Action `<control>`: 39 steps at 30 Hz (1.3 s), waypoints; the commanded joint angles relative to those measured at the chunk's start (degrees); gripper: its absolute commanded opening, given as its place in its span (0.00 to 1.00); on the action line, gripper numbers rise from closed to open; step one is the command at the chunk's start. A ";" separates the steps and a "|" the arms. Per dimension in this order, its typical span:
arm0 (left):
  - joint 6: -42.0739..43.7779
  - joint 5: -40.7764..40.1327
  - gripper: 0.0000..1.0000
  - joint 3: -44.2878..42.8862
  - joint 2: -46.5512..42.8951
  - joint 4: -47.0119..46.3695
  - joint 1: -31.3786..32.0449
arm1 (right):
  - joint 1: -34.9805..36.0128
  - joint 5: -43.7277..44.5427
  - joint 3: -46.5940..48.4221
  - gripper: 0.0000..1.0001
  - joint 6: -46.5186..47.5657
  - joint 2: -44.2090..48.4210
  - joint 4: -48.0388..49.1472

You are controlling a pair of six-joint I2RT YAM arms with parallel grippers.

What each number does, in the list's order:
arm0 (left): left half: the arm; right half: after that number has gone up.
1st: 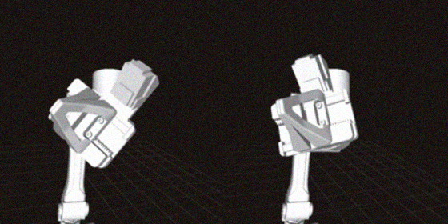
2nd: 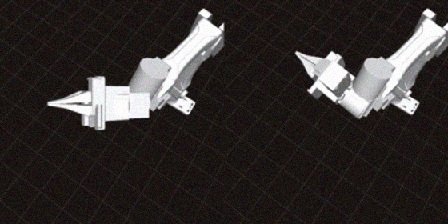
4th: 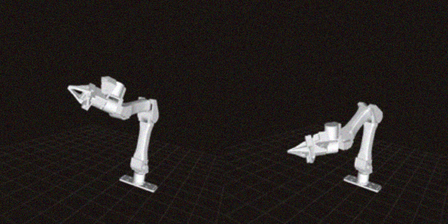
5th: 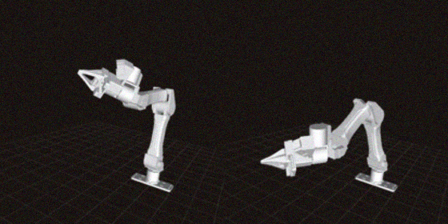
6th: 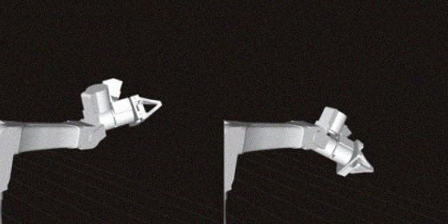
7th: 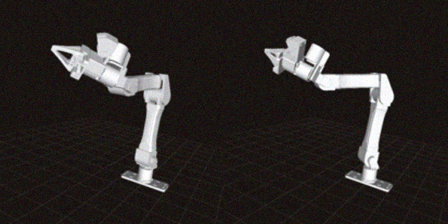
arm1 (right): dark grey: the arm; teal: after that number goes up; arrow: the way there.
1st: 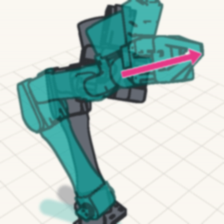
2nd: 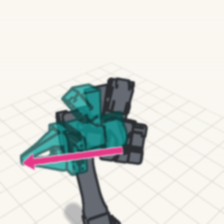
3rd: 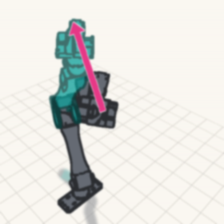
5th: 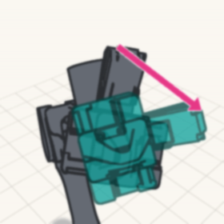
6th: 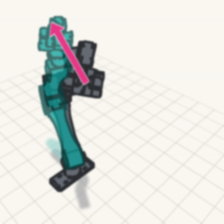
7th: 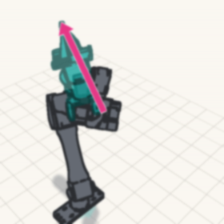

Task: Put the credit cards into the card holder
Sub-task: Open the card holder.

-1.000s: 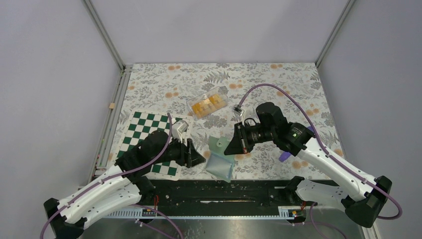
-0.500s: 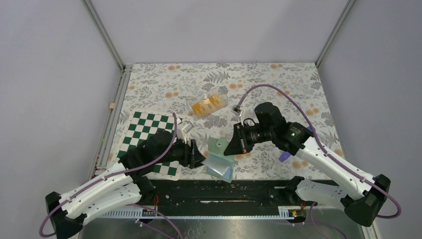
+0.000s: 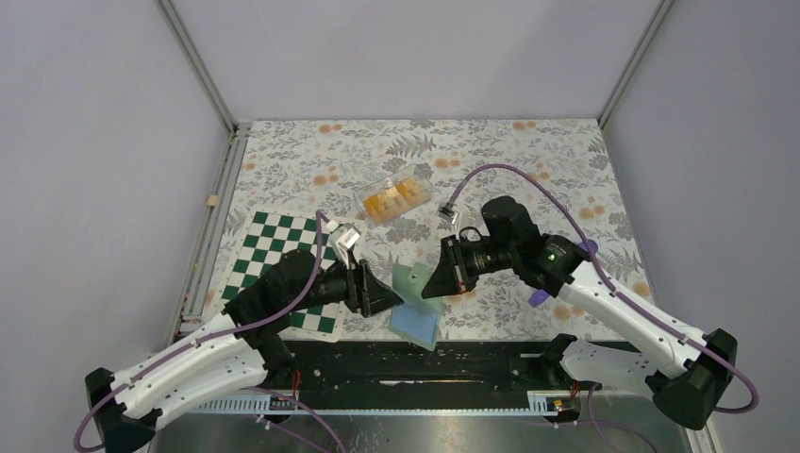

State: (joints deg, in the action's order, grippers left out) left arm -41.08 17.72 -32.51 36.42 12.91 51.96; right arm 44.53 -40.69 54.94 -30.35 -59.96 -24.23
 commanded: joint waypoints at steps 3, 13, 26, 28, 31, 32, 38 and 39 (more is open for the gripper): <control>-1.99 2.28 0.68 2.04 1.86 -13.33 0.25 | -0.48 -8.14 -1.44 0.00 -4.47 1.60 9.29; -5.57 5.70 0.57 5.99 2.18 -27.74 0.03 | -0.46 -10.92 -3.26 0.00 -8.23 2.15 14.43; -6.11 5.02 0.00 6.08 -3.33 -22.98 -0.88 | -1.41 -1.81 1.19 0.25 -2.31 1.41 4.43; -4.90 3.43 0.00 4.72 -3.98 -18.30 -0.97 | -1.49 2.41 2.92 0.40 0.37 2.14 -0.64; -2.52 1.99 0.00 1.85 -3.67 -9.48 -1.04 | -1.47 9.03 5.78 0.66 4.97 3.14 -9.73; -1.60 1.90 0.00 0.81 -3.15 -6.75 -1.02 | -1.47 10.73 6.52 0.73 6.15 3.52 -11.59; 3.12 9.51 0.00 -5.24 4.64 1.49 -0.96 | -1.52 12.13 9.75 0.95 9.87 2.42 -17.35; 3.40 11.41 0.00 -5.88 6.11 1.46 -0.92 | -1.54 10.95 10.60 0.95 10.41 1.14 -18.18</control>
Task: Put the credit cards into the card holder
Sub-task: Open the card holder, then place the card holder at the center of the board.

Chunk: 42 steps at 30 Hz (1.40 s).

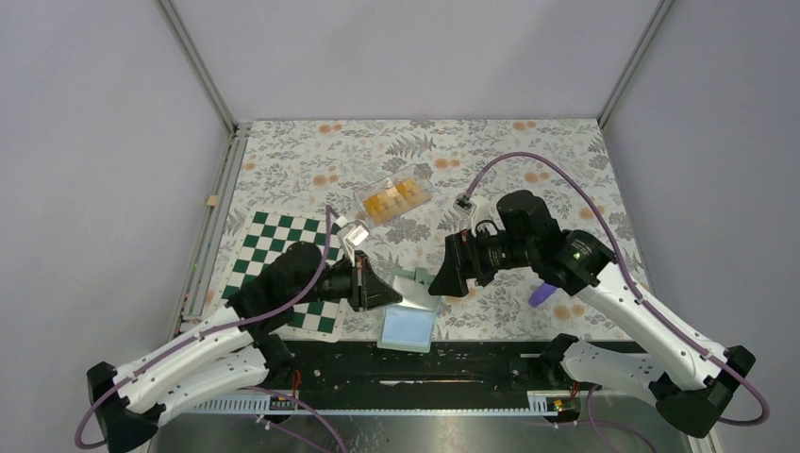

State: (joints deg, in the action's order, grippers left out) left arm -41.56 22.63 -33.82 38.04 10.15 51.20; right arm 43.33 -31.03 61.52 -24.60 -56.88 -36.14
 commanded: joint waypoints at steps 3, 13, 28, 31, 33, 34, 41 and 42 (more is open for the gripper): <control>4.37 9.63 0.00 -6.01 7.56 3.85 -0.01 | -0.18 -1.68 4.74 0.97 5.64 -4.87 -6.92; 3.09 12.81 0.00 -4.98 7.33 -3.38 0.48 | 5.93 -6.63 5.43 0.98 7.75 -12.30 -6.08; 4.42 0.73 0.52 -4.12 3.06 4.31 0.52 | 6.74 -11.13 -0.09 0.00 1.92 -12.77 4.23; 3.99 -8.60 0.79 -4.75 1.03 8.11 0.51 | 3.46 -9.28 -1.79 0.00 -0.52 -11.80 5.05; 2.33 -13.69 0.91 -4.17 -1.22 8.12 0.50 | 0.22 -9.47 -4.74 0.00 -3.83 -10.34 8.29; 1.59 -15.74 0.95 -3.79 -2.35 7.71 0.54 | -1.40 -9.54 -6.40 0.00 -5.97 -9.51 10.42; -6.42 -27.29 0.99 1.06 -9.51 3.62 0.32 | -11.20 -6.08 -18.17 0.00 -20.45 -6.91 24.86; -7.57 -28.74 0.99 1.61 -10.01 3.53 0.26 | -12.00 -5.05 -19.51 0.00 -22.24 -6.84 26.67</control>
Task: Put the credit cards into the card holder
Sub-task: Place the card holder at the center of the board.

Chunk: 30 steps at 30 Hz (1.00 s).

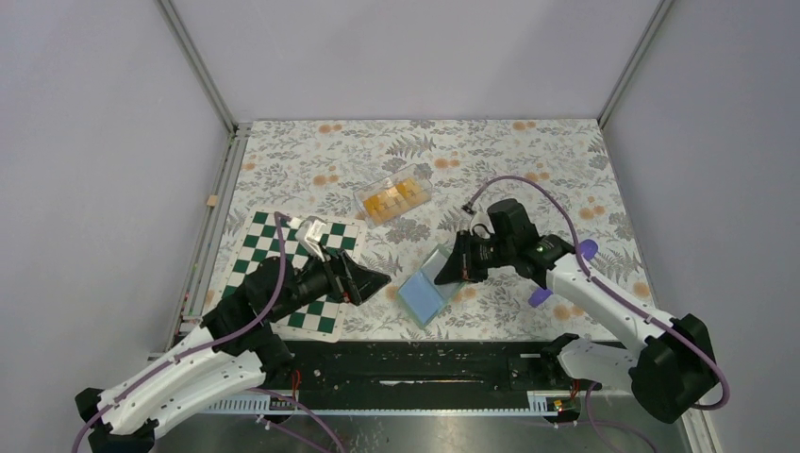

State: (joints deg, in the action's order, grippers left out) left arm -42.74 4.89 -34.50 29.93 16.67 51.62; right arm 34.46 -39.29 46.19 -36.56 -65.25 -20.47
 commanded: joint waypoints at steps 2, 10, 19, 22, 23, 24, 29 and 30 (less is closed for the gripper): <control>-7.25 -11.81 0.99 3.34 -2.87 -4.09 -0.19 | -4.36 4.97 -7.58 0.00 -14.21 1.54 15.75; -8.06 -9.73 0.99 4.00 -2.88 -3.83 -0.20 | -5.01 18.24 -18.32 0.00 -28.39 1.37 29.75; -4.91 -1.89 0.99 2.04 2.70 -5.34 -0.20 | -4.56 23.27 -21.66 0.00 -27.57 -3.20 27.07; -4.55 -0.79 0.99 0.98 4.38 -5.34 -0.31 | -3.63 22.70 -22.28 0.05 -28.29 -5.35 28.26; -4.54 -0.51 0.99 0.80 4.83 -5.34 -0.29 | -3.16 22.59 -22.24 0.08 -28.43 -5.93 28.21; -4.66 -0.23 0.99 0.50 5.46 -5.16 -0.29 | -2.43 22.68 -22.27 0.10 -28.47 -6.24 28.02; -3.66 1.35 0.99 -3.25 10.38 -0.38 -0.29 | -0.91 23.57 -21.00 0.40 -25.91 -5.94 22.78; -3.51 1.55 0.99 -3.96 11.70 0.97 -0.30 | -0.95 24.06 -20.18 0.43 -24.76 -5.34 20.22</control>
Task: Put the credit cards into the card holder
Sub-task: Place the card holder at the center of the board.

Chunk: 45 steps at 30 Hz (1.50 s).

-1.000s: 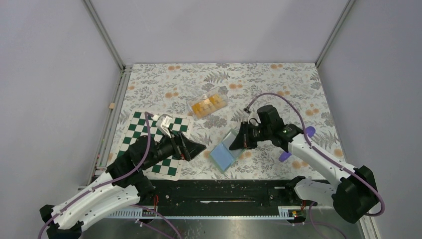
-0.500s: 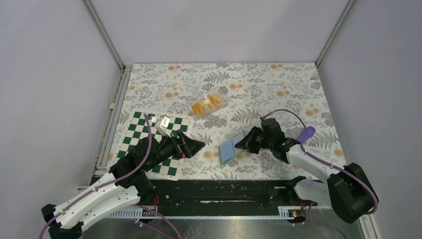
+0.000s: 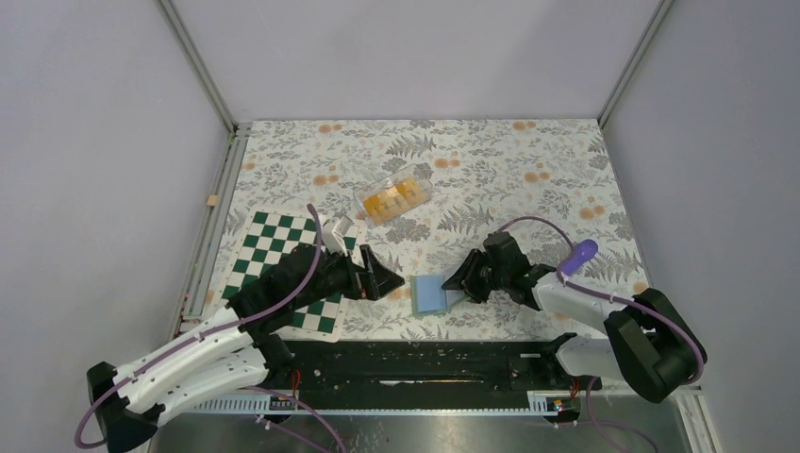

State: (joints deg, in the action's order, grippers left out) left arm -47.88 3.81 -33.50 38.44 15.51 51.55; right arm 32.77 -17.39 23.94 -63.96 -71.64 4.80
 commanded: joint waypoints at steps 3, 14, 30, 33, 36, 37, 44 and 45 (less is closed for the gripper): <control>1.12 3.94 0.99 -6.11 5.93 4.49 -0.32 | 0.71 3.86 5.04 0.55 6.07 3.29 -12.32; -2.71 9.98 0.99 -5.06 17.23 1.90 -0.94 | 0.65 14.17 15.02 0.72 18.19 8.03 -34.00; -6.66 19.36 0.90 -5.18 37.69 -11.91 -3.90 | 1.17 9.56 19.78 0.11 21.91 8.17 -33.99; -6.01 19.02 0.89 -7.43 38.32 -10.69 -3.92 | 1.50 6.49 20.29 0.01 21.11 3.99 -31.85; -3.18 17.09 0.90 -11.18 37.09 -4.93 -4.02 | 2.69 6.72 21.08 0.00 20.30 -1.49 -30.32; -2.20 16.37 0.91 -12.31 36.37 -2.96 -4.20 | 2.76 7.30 21.27 0.00 20.07 -3.22 -30.18; 0.44 14.90 0.94 -14.79 29.03 2.13 -9.80 | 2.81 10.93 21.87 0.00 17.09 -13.61 -30.95; 0.56 15.27 0.94 -14.84 28.16 2.42 -11.12 | 2.82 10.54 21.00 0.00 16.31 -13.98 -29.51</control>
State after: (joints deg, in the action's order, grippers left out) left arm -49.54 20.08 -46.02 70.65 15.40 44.42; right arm 35.16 -8.54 44.25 -44.40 -84.07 -26.09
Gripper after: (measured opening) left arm 0.935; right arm 0.016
